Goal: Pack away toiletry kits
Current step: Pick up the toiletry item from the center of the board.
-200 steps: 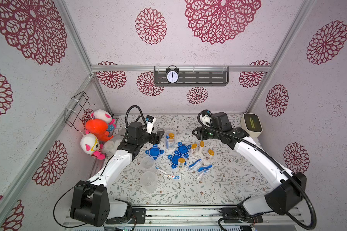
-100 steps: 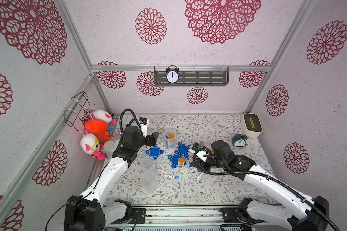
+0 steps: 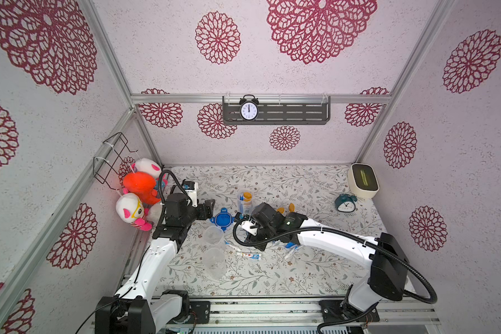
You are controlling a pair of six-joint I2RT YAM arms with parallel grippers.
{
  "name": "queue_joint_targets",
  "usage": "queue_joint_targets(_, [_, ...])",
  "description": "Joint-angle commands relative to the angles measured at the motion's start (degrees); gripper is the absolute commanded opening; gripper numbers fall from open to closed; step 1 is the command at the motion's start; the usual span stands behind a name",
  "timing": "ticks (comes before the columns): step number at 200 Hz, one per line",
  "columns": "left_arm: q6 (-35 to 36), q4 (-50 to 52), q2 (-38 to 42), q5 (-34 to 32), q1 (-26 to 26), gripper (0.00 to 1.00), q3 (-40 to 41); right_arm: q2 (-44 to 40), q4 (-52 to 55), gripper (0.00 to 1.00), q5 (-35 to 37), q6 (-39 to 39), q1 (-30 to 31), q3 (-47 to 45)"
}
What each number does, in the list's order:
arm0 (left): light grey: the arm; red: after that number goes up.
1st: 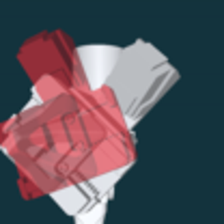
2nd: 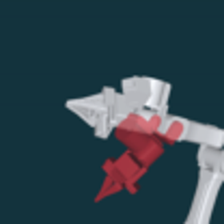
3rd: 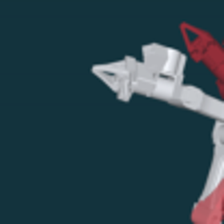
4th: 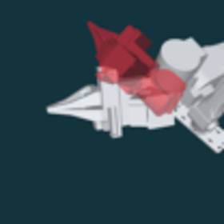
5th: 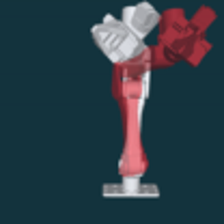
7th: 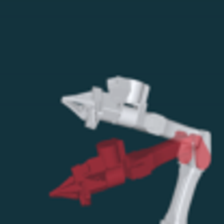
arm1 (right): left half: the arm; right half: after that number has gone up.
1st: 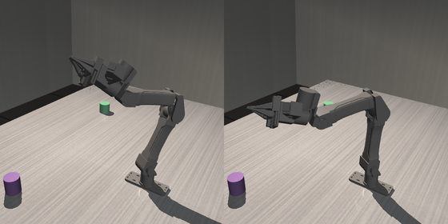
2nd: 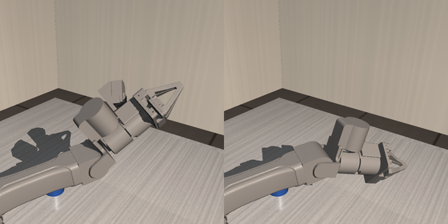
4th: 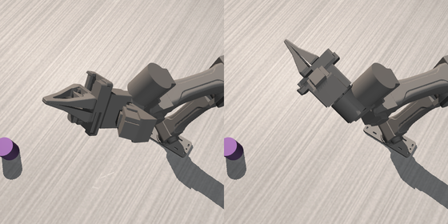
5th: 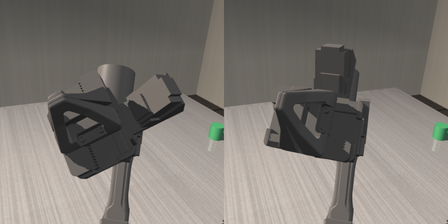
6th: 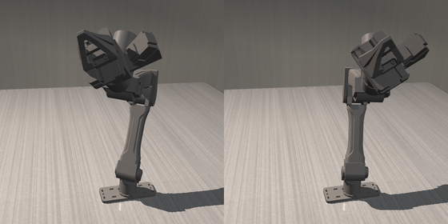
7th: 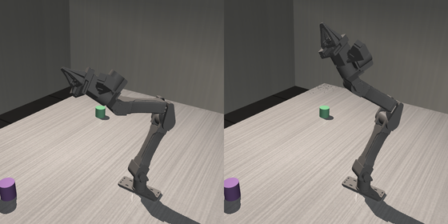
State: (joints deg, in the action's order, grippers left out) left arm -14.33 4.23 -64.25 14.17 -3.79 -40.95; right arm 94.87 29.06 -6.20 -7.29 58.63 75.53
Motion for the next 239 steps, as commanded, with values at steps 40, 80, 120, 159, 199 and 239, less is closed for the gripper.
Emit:
queue_joint_targets(40, [-4.48, -0.95, 0.00, 2.97, 3.46, 0.77, 2.54, 8.53, 8.20, 0.39, 4.85, 3.42, 1.95, 8.63])
queue_joint_targets(80, [-5.15, -2.37, 0.35, 4.09, 4.84, 0.77, 3.11, 10.80, 5.87, 0.38, 2.02, 4.05, 1.93, 8.29])
queue_joint_targets(120, [-4.96, -2.62, -0.30, 4.34, 5.26, 0.77, 3.16, 10.00, 1.17, 0.43, 1.22, 1.77, 1.93, 4.64])
queue_joint_targets(159, [-5.18, -3.08, -0.89, 4.73, 5.46, 0.77, 3.07, 7.70, -4.13, 0.47, 1.44, 0.75, 1.85, -0.87])
queue_joint_targets(199, [-5.10, -3.18, -0.92, 4.69, 5.55, 0.77, 3.00, 5.44, -7.62, 0.46, 0.09, 0.90, 2.07, -5.22])
queue_joint_targets(239, [-5.08, -2.82, -0.32, 4.55, 5.55, 0.77, 2.72, 3.60, -9.94, 0.43, 1.00, 1.14, 2.19, -8.83])
